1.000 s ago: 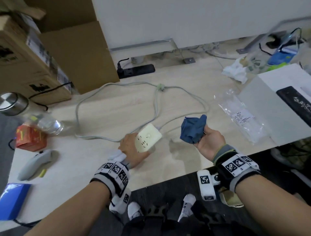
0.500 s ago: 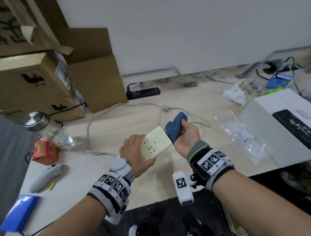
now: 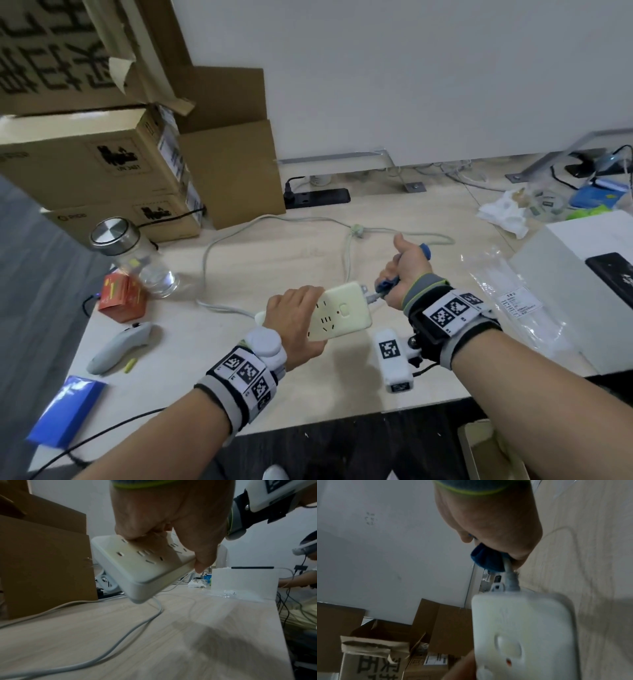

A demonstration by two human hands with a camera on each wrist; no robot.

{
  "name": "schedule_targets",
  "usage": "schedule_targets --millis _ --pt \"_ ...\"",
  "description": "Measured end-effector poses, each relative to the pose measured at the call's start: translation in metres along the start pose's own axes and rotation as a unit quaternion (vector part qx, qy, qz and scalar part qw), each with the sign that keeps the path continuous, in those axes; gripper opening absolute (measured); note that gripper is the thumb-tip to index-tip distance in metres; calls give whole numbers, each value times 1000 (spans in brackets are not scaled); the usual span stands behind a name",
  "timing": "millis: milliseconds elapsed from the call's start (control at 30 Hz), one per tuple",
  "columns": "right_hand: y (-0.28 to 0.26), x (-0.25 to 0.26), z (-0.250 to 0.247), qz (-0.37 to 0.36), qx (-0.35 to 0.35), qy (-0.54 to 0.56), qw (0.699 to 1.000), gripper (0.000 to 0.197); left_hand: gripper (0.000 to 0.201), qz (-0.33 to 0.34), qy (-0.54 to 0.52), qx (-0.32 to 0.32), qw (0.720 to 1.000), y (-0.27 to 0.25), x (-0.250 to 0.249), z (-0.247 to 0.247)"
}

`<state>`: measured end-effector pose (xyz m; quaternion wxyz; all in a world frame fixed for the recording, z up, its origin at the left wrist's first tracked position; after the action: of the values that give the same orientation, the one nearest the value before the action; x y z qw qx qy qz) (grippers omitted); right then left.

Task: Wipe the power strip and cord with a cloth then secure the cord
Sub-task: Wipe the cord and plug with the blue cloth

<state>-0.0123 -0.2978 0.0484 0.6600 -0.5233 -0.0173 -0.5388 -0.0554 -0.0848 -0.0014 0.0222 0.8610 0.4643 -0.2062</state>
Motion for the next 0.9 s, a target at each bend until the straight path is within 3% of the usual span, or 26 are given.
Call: schedule_targets --millis 300,467,700,767,900 --pt "10 31 -15 -47 -7 19 999 63 79 -33 -14 104 994 -20 40 17" --pt "8 18 -3 -92 155 104 978 67 81 -63 -164 20 984 -22 34 24" --pt "-21 -14 15 -28 337 229 913 85 90 -90 -230 -2 969 5 20 17" --pt "-22 -14 18 -34 320 187 928 81 88 -94 -234 -8 968 8 20 10" --pt "-11 -21 31 -87 142 37 985 28 85 -97 -188 0 977 10 11 0"
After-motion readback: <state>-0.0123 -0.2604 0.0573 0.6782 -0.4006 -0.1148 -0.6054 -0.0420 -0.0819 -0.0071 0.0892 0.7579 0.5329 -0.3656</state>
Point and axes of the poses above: each hand's wrist, its own y-axis towards the middle knuckle, its own z-axis out of the palm, x = y × z, the point moved 1 cm from there along y, towards the middle knuckle, and after that the axes turned 13 degrees about x, right-handed, at the moved point
